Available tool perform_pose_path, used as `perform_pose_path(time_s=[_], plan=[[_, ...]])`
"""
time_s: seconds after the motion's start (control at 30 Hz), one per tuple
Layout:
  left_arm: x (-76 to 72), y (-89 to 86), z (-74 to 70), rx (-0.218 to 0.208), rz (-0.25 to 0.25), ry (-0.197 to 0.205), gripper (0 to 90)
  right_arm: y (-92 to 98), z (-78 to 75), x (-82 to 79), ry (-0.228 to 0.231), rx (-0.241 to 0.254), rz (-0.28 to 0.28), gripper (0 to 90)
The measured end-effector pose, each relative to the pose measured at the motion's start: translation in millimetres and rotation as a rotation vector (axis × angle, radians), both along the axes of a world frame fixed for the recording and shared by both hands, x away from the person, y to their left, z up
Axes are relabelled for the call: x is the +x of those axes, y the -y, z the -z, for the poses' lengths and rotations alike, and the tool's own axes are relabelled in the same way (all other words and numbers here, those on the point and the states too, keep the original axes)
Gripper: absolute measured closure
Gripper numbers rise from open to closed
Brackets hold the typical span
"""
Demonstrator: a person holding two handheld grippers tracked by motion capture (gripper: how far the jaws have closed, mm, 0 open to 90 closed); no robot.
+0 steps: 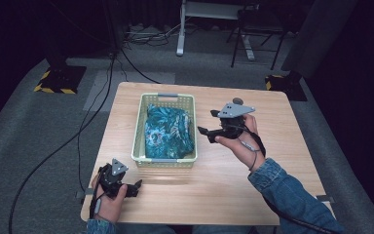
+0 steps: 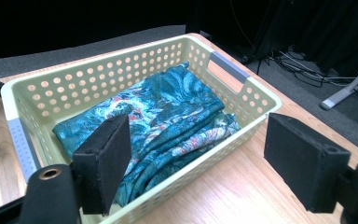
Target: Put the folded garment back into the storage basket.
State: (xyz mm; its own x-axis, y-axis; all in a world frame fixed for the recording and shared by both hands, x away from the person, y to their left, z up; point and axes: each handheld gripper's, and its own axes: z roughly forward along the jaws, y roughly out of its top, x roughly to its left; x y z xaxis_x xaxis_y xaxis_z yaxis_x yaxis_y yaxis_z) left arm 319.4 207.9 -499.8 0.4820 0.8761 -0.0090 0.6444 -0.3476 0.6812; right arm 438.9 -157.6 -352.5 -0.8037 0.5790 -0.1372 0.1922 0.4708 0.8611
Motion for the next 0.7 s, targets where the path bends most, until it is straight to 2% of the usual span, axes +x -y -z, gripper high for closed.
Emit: perform_pose_path(time_s=[0.7], plan=[[0.0, 0.0, 0.0, 0.0, 0.0, 0.0, 0.1, 37.2, -6.4, -10.1, 0.009, 0.011, 0.056, 22.8]])
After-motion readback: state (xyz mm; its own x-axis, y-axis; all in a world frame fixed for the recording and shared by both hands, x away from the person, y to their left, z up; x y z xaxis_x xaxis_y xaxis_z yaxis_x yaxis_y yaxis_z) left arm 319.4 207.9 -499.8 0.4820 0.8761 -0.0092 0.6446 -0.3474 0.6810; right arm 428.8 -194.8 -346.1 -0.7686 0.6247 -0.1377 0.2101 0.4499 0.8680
